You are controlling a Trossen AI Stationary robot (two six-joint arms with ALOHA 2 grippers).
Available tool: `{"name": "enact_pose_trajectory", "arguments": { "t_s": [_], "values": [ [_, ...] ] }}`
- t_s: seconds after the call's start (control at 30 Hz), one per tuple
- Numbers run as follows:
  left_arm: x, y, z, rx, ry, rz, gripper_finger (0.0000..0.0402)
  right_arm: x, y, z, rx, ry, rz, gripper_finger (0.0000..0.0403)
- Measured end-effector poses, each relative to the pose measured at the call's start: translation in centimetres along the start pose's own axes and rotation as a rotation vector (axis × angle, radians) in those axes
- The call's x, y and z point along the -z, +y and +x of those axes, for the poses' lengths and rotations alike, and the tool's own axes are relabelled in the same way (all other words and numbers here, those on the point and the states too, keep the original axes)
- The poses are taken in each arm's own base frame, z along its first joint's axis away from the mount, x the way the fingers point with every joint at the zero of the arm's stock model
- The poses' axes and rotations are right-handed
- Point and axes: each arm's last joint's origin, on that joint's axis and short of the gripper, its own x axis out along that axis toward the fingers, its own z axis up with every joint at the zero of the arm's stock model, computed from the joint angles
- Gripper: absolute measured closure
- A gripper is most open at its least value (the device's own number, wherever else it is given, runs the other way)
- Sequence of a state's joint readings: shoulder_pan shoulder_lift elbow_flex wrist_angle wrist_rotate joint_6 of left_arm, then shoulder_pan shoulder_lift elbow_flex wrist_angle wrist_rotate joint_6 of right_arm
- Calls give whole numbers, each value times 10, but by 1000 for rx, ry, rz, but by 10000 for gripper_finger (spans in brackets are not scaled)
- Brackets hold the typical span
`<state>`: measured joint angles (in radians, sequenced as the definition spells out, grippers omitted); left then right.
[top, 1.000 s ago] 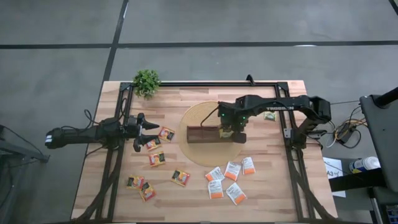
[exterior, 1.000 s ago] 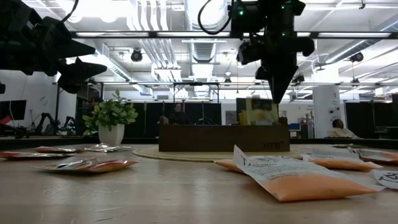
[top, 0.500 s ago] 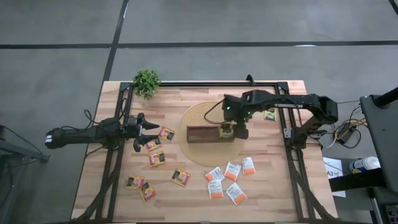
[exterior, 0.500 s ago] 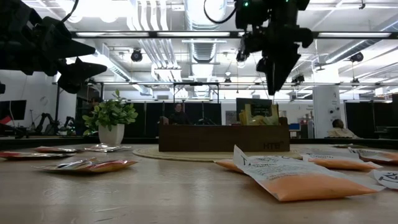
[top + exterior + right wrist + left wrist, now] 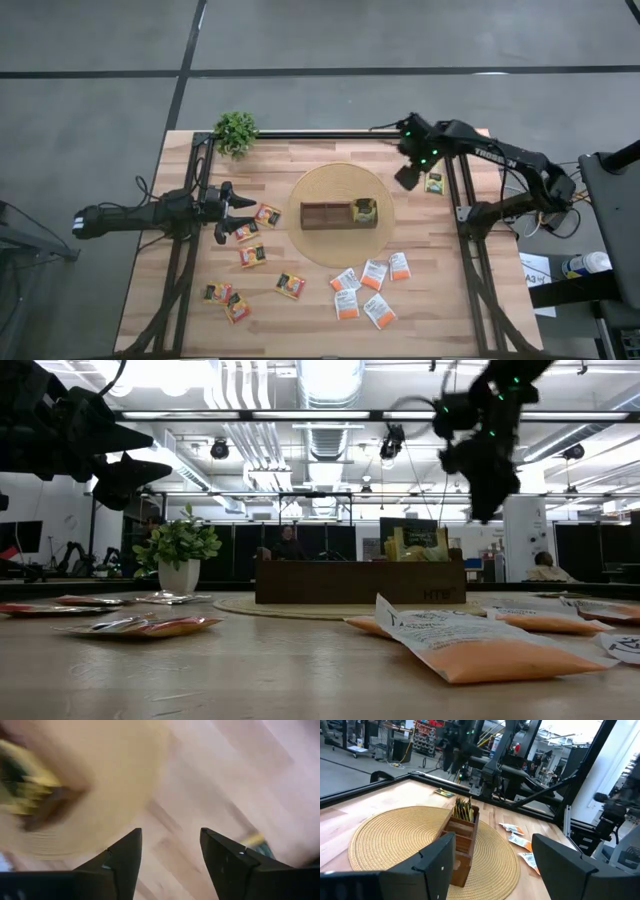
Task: Pick & Place Tea
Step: Put the yellow tea bag into the right section of the wooden organizer
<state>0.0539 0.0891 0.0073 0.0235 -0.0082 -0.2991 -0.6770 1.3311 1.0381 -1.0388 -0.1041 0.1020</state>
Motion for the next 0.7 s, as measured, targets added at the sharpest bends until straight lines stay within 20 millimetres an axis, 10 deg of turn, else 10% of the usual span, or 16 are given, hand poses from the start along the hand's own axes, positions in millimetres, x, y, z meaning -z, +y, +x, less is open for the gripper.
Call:
{"name": "enact_pose_trajectory", "arguments": {
  "t_s": [0.2,0.7],
  "values": [
    [0,0,0,0,0,0,145,24,-36,8,29,59,-176,211],
    [0,0,0,0,0,0,145,61,-54,45,100,268,-451,163]
  ]
}}
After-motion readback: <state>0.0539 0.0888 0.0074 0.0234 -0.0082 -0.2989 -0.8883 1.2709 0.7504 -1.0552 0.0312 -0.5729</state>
